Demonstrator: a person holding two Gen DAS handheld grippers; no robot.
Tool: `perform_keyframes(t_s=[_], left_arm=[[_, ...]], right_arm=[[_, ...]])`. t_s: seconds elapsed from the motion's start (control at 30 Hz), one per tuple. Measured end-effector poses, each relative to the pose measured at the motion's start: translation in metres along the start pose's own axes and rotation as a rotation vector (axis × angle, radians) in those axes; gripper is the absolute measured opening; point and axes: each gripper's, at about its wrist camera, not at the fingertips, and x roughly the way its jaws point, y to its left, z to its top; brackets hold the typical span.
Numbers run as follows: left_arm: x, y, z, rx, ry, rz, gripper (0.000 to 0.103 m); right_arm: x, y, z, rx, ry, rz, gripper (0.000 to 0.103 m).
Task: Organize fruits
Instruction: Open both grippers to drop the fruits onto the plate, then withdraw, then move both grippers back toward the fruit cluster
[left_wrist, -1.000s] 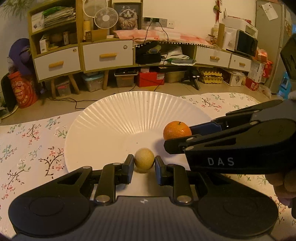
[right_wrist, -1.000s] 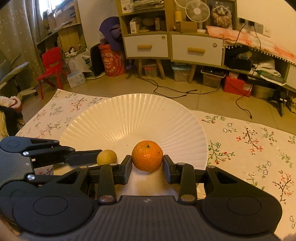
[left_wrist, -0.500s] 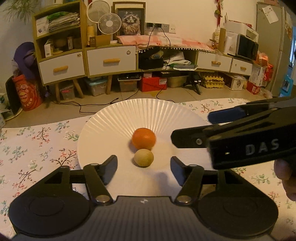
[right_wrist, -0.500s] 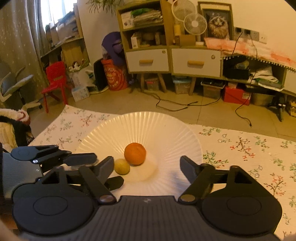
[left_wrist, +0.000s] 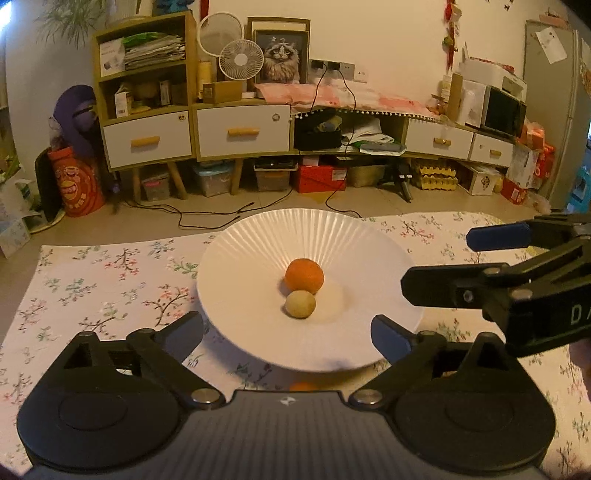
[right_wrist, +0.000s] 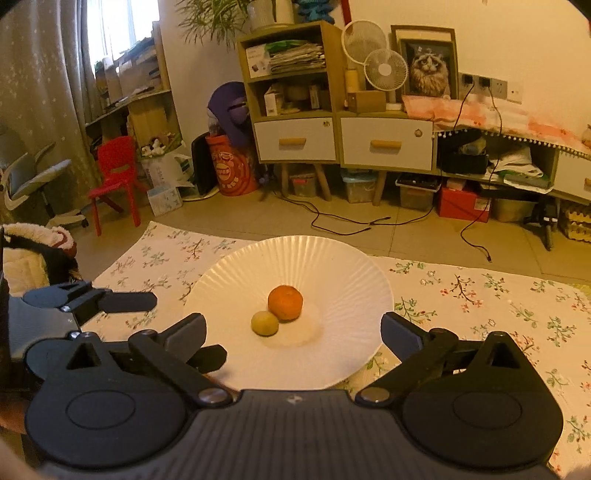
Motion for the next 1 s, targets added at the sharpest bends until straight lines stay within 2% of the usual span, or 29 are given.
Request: perform_keyframes(t_s=[0.13,0.67,0.87,1.0], left_arm=[[-0.010,0.000,-0.005,0.018,0.002,0.016,0.096],[-0.039,-0.002,-0.036,0.039,0.042,0.072,0.096],[-0.045,0.004,-0.051,0.014,0.056,0.056,0.096],[-0.051,0.007,-0.059,0.005,0.062,0.047,0.096]], right_arm=[[-0.006,0.005,-0.003,-0.019,0.000,-0.007,0.101],[-0.029,0.021,-0.027,-0.020,-0.021,-0.059,0.102],[-0.034,0.027,-0.036,-0.012,-0.019,-0.079,0.102],[-0.038,0.032,-0.043,-0.053,-0.006,-0.087,0.102]])
